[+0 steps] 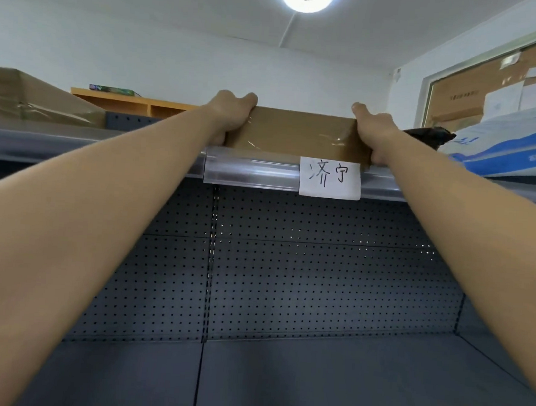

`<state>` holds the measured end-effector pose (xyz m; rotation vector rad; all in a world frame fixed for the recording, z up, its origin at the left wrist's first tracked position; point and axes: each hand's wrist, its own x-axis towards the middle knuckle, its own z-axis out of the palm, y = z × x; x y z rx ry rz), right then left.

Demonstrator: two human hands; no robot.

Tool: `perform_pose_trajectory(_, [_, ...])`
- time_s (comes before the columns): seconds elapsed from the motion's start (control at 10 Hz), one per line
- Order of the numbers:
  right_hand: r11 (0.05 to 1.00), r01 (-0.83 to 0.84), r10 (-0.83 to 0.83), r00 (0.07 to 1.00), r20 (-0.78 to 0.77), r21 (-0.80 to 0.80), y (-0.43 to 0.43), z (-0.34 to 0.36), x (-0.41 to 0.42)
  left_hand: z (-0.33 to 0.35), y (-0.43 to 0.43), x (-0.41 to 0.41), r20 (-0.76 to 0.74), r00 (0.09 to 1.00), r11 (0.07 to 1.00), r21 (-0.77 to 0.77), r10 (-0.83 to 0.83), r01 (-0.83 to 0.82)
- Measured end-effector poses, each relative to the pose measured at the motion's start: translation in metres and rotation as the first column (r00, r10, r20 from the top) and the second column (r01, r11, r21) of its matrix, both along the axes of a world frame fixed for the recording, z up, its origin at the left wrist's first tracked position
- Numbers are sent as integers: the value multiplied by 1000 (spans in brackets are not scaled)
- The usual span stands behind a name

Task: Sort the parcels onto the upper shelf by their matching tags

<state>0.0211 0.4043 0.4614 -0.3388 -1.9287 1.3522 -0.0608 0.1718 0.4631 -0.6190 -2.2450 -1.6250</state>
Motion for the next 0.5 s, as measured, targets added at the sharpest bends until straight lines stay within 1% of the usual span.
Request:
perform_pose_trajectory(0.1, [998,40,-40,999,-4,44,8,-3,-11,-3,4,-10,-19,1000,997,-75,-8,7])
perform_pose_trajectory(0.2, [979,156,-156,988,-9,133,20,-2,-21,0,5,-19,-2,999,985,-166,-39,38])
perform_pose_trajectory(0.3, [937,243,-246,969,-22,251,25,0,-24,4,10,-38,14,996,978,-188,-90,91])
perform_pose_trajectory(0.4, [923,245,-258,966,4,295,20,0,-18,3,10,-34,-6,999,985,-162,-52,51])
perform_pose_trajectory(0.5, [894,292,-286,956,-69,340,15,-1,-11,-2,11,5,-156,987,974,-216,35,-69])
